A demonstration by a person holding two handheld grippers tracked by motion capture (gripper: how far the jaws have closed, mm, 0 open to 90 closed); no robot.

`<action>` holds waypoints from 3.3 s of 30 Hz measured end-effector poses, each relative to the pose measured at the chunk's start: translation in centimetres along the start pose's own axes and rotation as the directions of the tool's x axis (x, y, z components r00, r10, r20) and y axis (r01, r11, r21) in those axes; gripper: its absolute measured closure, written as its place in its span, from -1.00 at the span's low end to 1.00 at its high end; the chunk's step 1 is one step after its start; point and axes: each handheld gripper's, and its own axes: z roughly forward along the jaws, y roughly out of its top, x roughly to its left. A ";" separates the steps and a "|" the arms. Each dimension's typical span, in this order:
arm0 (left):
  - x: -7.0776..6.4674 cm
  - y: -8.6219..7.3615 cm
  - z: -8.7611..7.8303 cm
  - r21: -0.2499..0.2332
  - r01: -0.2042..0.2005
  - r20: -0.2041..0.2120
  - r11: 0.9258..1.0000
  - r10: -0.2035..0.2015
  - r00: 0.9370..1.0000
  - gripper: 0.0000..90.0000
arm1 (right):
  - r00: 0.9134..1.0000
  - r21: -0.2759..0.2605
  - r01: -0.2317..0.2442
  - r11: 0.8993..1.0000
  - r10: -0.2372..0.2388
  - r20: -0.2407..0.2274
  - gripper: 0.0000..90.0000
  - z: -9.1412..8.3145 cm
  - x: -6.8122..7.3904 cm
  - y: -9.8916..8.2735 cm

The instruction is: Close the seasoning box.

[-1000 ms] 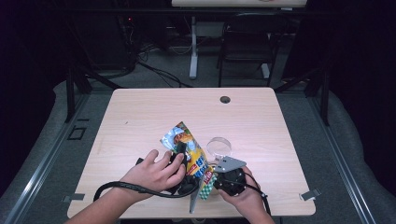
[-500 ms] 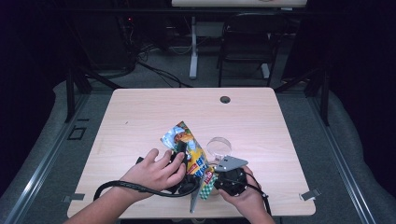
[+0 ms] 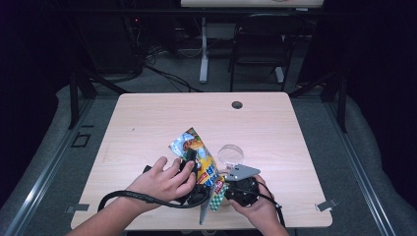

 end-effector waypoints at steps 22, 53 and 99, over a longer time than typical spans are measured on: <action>0.2 0.3 -0.2 0.010 -0.035 -0.008 0.999 0.035 0.999 0.75 | 1.000 -0.009 0.003 1.000 -0.003 0.011 0.58 0.4 0.0 -0.1; 0.7 0.3 -0.3 0.012 -0.040 -0.001 0.999 0.040 0.999 0.75 | 1.000 -0.010 -0.008 1.000 0.008 -0.004 0.58 0.4 0.0 0.1; 1.4 0.5 -0.6 0.010 -0.055 -0.004 0.998 0.055 0.998 0.76 | 1.000 -0.005 -0.009 1.000 0.009 0.000 0.58 0.2 0.1 0.2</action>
